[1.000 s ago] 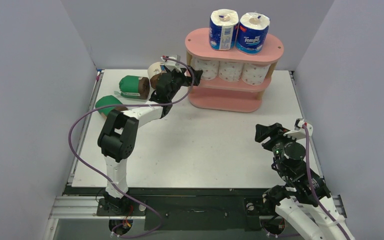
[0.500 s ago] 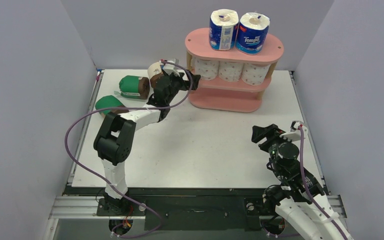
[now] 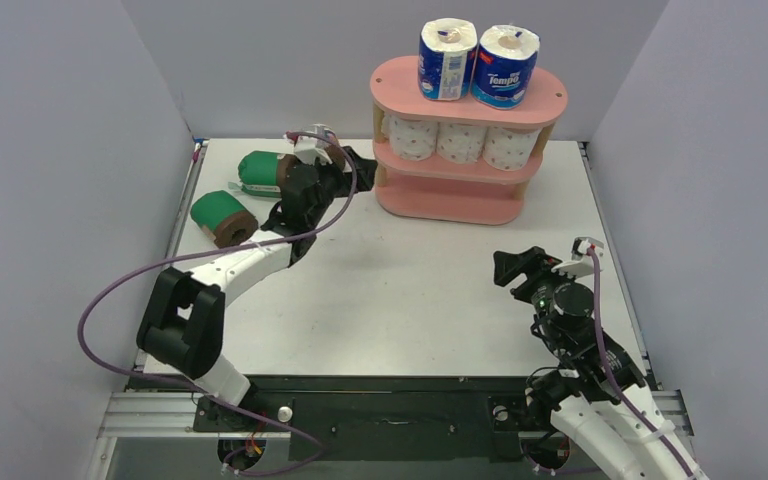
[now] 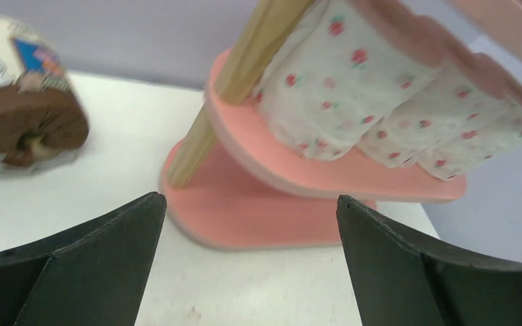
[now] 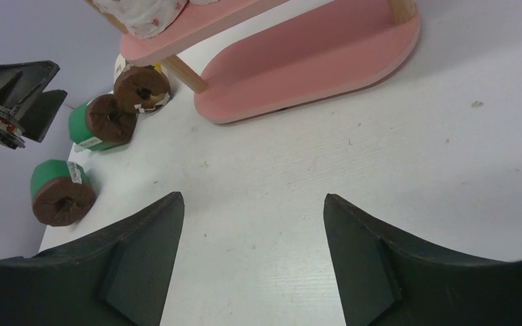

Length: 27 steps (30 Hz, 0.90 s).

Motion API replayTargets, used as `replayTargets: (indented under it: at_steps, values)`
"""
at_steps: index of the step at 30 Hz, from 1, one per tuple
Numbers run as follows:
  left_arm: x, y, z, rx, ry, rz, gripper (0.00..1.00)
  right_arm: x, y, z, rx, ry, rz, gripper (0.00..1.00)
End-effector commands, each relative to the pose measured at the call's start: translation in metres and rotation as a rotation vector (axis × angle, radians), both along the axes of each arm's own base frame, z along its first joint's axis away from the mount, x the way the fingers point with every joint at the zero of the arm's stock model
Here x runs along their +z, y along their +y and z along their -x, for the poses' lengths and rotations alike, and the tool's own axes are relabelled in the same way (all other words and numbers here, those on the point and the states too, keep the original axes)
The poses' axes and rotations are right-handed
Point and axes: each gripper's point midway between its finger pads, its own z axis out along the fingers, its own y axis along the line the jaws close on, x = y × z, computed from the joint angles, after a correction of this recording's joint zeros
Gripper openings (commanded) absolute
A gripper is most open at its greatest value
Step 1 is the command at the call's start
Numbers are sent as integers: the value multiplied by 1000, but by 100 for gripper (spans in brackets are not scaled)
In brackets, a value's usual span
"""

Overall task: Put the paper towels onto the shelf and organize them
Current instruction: Place the paper towel on the shelf, then adjust the paper towel at the center of the board.

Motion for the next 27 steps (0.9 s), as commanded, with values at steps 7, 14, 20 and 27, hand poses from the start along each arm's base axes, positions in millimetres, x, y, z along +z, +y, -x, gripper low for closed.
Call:
replayTargets:
  at_steps: [7,14,20,27]
  values:
    - [-73,81,56,315,461,-83,96,-8,20,-8,67,8,-26,72]
    - [-113,162,63,475,761,86,96,-17,29,-8,109,13,-38,70]
    - [-121,213,70,557,785,153,96,-27,34,-7,131,19,-56,68]
    - [-108,280,90,849,810,53,97,-36,36,-6,140,29,-58,68]
